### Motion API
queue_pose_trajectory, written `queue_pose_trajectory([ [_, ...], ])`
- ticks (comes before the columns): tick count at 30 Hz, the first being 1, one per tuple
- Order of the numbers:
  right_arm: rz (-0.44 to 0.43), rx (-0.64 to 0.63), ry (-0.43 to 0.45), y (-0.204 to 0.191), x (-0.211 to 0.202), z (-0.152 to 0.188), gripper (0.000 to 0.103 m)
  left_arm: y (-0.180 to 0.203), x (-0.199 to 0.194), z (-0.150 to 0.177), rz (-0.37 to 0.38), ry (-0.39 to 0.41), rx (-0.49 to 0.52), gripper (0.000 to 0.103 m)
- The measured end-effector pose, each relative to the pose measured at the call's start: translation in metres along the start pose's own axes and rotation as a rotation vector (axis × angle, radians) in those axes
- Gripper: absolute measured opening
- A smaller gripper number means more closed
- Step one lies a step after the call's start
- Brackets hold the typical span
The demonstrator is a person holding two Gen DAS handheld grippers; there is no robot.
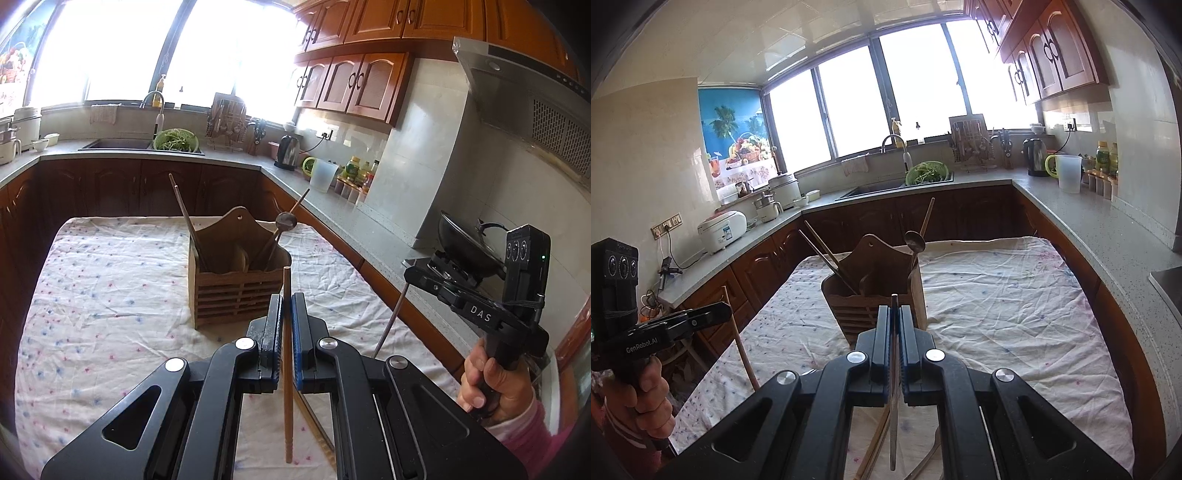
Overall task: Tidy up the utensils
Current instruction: 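Lift the wooden chopstick and metal stick and carry both over the holder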
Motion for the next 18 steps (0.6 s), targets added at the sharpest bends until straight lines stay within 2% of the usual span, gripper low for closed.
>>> queue_pose_trajectory([
  [10,0.018,0.012,0.08,0.004,0.004,-0.023,0.004,-0.006,-0.01,-0.04,-0.011,0.128,-0.01,0.004],
  [18,0.026,0.011,0.15,0.008,0.019,-0.059,0.004,-0.015,-0.009,-0.086,-0.02,0.237,-0.015,0.004],
])
Point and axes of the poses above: each gripper's, at about its wrist camera, not at the fingertips, and x roughly the way its jaws point, y to its right, z to its underside, the point moved 3 cm from there along x, roughly the way its jaws point, and after that the axes turned 11 degrees about -x, right-handed, at the moved point
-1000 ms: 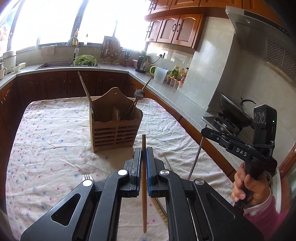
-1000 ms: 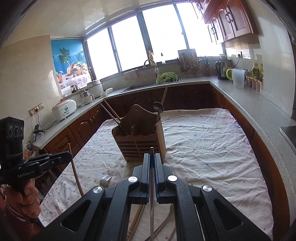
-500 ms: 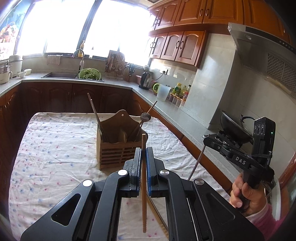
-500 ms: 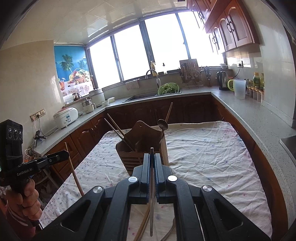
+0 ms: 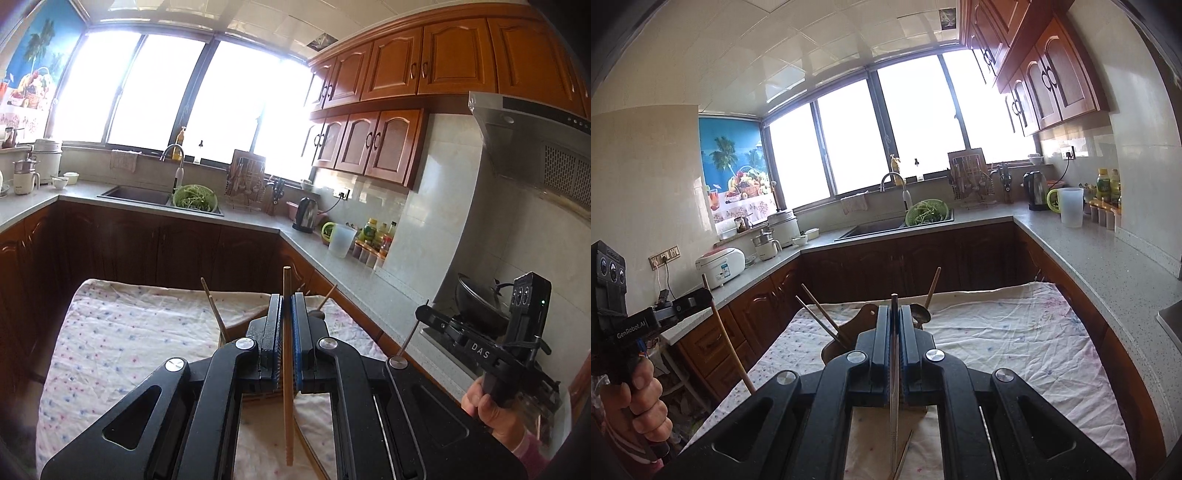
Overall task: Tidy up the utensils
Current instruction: 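Lift the wooden chopstick and metal stick and carry both over the holder, then lower both sticks into the holder and open both tools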
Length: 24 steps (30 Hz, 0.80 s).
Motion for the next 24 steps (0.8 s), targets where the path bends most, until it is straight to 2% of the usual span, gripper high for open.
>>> queue_pose_trajectory([
  [8,-0.002,0.0,0.078,0.001,0.032,-0.039,0.004,-0.012,0.023,-0.044,-0.03,0.104,-0.002,0.004],
  [14,0.005,0.001,0.132,0.006,0.057,-0.06,0.004,-0.029,0.046,-0.065,-0.064,0.173,-0.034,0.004],
  [19,0.026,-0.007,0.156,0.01,0.08,-0.059,0.004,-0.048,0.07,-0.064,-0.107,0.201,-0.079,0.004],
  [24,0.043,0.003,0.153,0.014,0.101,-0.038,0.004,-0.064,0.088,-0.042,-0.147,0.212,-0.107,0.004],
])
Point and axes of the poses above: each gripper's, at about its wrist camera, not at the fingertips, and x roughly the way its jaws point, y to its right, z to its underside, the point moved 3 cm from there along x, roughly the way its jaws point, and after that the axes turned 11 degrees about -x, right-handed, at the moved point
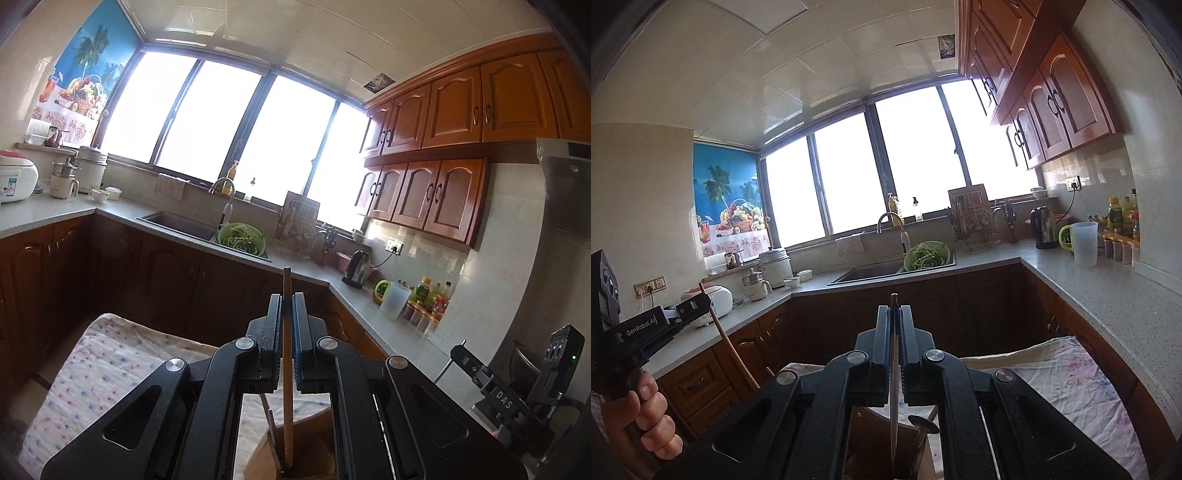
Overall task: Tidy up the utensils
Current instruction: 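Lower both sticks into the holder and open both tools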
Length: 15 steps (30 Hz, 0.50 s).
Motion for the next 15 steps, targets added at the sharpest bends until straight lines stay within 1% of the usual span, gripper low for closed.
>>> queue_pose_trajectory([
  [5,0.012,0.026,-0.018,0.003,0.011,0.033,0.004,-0.013,0.012,0.029,-0.038,-0.012,-0.013,0.004],
  [10,0.021,0.062,-0.066,0.008,0.02,0.06,0.004,-0.017,0.02,0.051,-0.054,-0.043,-0.002,0.004],
  [13,0.024,0.086,-0.095,0.013,0.023,0.072,0.004,-0.019,0.023,0.062,-0.054,-0.065,0.014,0.004],
  [15,0.031,0.086,-0.089,0.015,0.021,0.073,0.004,-0.019,0.026,0.069,-0.06,-0.08,0.026,0.004],
])
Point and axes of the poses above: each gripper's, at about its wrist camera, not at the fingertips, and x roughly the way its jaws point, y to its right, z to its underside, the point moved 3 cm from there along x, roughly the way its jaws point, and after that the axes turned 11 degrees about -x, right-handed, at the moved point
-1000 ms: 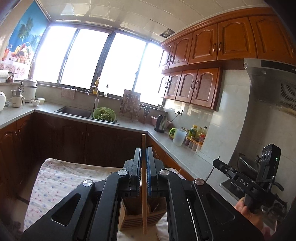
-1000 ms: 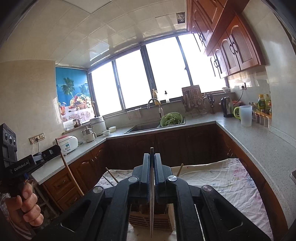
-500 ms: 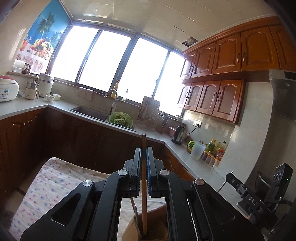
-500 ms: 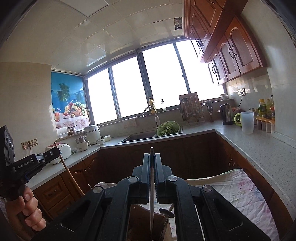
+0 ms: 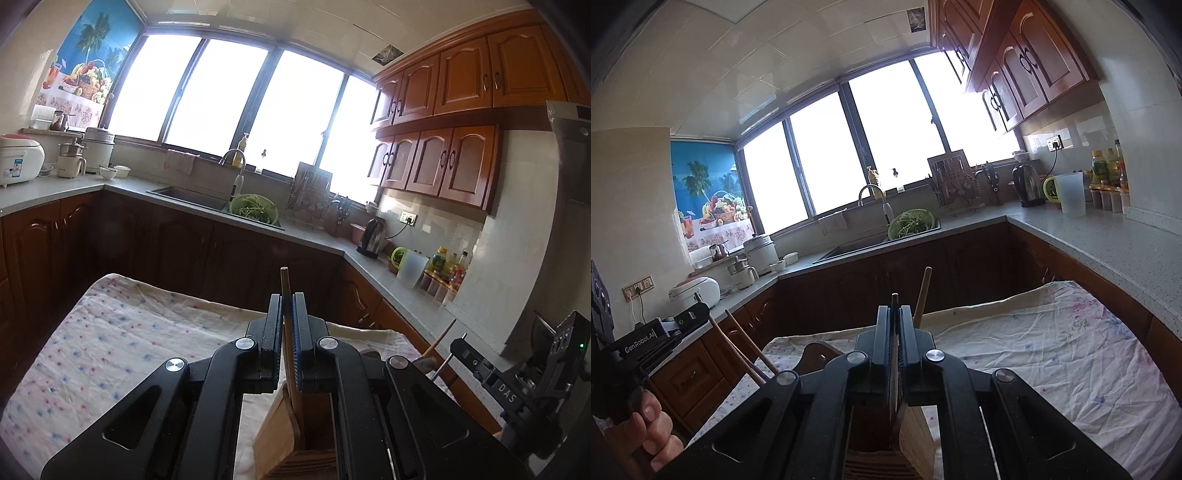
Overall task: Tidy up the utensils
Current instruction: 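Lower both sticks into the holder and open both tools, then withdraw both open tools from the holder toward the remaining utensils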
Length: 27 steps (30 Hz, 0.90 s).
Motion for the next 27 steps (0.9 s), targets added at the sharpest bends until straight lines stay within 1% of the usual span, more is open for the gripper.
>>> queue_pose_trajectory([
  [4,-0.002,-0.003,-0.018,0.003,0.002,-0.002,0.004,-0.001,0.008,0.01,-0.008,-0.041,0.006,0.004],
  [15,-0.003,0.009,-0.057,0.004,0.006,-0.001,0.005,0.002,0.01,0.009,-0.031,-0.06,0.015,0.005],
  [18,-0.01,0.012,-0.068,0.006,0.007,-0.001,0.01,0.0,0.008,0.007,-0.032,-0.075,0.0,0.005],
  [20,-0.023,0.008,-0.066,0.004,0.004,-0.002,0.015,-0.002,0.003,0.006,-0.011,-0.081,-0.022,0.01],
  [21,-0.029,0.008,-0.059,0.004,0.001,-0.004,0.032,-0.002,-0.001,0.005,-0.011,-0.078,-0.028,0.02],
  [22,-0.031,0.01,-0.05,0.004,-0.002,-0.005,0.049,-0.003,-0.005,0.004,-0.022,-0.07,-0.028,0.034],
  [24,-0.031,0.016,-0.023,0.005,-0.01,-0.009,0.065,-0.005,-0.014,0.002,-0.02,-0.053,-0.034,0.045],
  [26,-0.027,0.023,-0.005,0.006,-0.018,-0.012,0.065,-0.006,-0.021,0.001,-0.033,-0.054,-0.038,0.052],
  [27,-0.025,0.029,-0.002,0.008,-0.022,-0.013,0.066,-0.008,-0.024,0.001,-0.036,-0.058,-0.041,0.058],
])
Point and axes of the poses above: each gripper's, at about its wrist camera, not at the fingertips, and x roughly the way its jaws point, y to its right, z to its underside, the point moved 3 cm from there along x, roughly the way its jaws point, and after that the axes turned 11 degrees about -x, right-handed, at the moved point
